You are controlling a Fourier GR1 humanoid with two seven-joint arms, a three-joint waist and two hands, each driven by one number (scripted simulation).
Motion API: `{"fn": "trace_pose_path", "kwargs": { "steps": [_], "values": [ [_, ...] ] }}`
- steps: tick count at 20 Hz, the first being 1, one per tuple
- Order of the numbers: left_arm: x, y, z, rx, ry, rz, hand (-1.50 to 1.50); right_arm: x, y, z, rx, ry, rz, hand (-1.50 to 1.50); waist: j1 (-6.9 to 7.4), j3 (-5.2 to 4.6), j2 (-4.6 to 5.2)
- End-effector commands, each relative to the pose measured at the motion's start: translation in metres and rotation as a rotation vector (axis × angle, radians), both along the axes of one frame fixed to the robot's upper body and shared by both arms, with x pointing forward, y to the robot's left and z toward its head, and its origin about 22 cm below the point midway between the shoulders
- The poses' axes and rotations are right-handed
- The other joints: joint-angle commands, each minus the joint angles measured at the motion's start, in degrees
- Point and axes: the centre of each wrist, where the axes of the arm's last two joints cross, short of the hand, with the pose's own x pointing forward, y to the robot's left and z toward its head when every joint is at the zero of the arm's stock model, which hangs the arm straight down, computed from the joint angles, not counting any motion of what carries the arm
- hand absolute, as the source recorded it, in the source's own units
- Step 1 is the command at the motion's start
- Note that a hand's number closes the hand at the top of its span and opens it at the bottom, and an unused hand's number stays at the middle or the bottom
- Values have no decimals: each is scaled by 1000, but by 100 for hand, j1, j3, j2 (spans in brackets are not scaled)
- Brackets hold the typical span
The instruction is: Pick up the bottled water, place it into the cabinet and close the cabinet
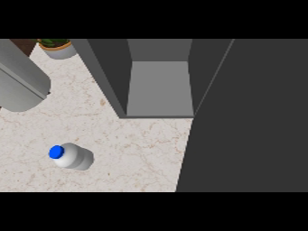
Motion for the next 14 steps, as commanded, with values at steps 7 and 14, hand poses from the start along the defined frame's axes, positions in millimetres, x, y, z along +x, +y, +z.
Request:
{"fn": "trace_pose_path", "kwargs": {
  "steps": [7, 14],
  "values": [
    [19, 12, -14, 67, -30, 57, -150, -23, -6, 16, -66, -67, -71, -150, -55, -5, 10],
    [32, 18, -46, 66, 0, 83, -150, -23, -2, 14, -71, -75, -77, -150, -28, -10, 10]
  ]
}}
